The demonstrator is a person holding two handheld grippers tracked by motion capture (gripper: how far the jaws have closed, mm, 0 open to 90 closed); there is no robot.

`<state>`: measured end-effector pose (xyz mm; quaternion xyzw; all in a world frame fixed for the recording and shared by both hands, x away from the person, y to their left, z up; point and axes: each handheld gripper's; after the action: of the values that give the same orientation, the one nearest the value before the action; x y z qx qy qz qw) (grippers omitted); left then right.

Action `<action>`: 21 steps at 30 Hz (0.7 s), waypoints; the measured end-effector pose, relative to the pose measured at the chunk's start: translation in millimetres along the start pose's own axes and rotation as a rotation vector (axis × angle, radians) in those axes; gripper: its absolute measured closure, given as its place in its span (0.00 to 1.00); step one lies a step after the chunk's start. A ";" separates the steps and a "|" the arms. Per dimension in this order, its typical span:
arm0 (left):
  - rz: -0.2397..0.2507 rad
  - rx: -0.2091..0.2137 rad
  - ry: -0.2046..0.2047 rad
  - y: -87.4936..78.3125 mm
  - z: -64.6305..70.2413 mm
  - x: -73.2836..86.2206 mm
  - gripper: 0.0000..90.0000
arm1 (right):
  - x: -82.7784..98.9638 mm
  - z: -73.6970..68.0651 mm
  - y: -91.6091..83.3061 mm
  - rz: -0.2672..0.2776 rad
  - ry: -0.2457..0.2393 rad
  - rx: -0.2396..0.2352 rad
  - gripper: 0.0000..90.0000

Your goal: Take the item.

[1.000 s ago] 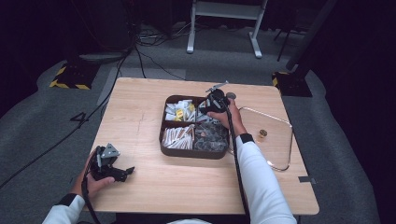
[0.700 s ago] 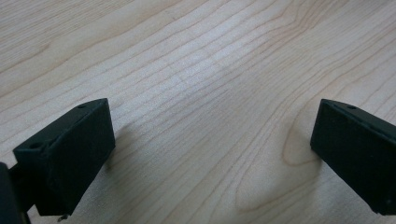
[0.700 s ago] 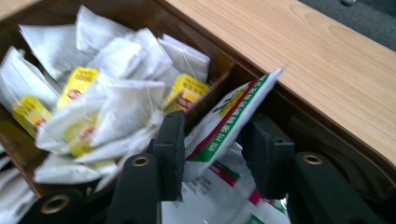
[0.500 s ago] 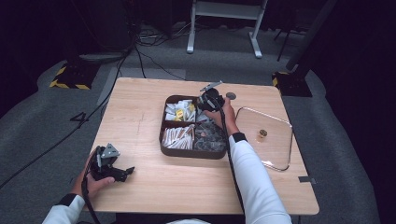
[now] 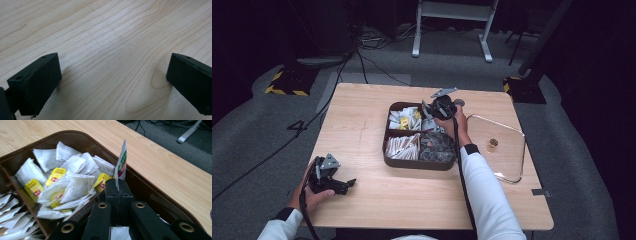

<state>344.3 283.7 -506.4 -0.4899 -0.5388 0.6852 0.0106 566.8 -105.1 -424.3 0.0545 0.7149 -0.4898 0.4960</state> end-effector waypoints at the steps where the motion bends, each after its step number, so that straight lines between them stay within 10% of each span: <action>1: 0.000 0.000 0.000 0.0 0.0 0.0 0.00 | 0.8 -0.2 -2.0 0.003 -0.001 -0.008 1.00; 21: -0.001 0.001 -0.001 -0.1 0.1 0.0 0.00 | 13.4 -6.1 -50.9 0.102 -0.073 -0.081 1.00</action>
<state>344.3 283.7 -506.4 -0.4894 -0.5389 0.6856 0.0108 527.4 -132.2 -401.4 0.0529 0.7117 -0.4363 0.5480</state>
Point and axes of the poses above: each handheld gripper's, and its own axes: y roughly forward along the jaws, x roughly out of its underside, z roughly to its right, and after that the axes turned 7 degrees about y, right-handed
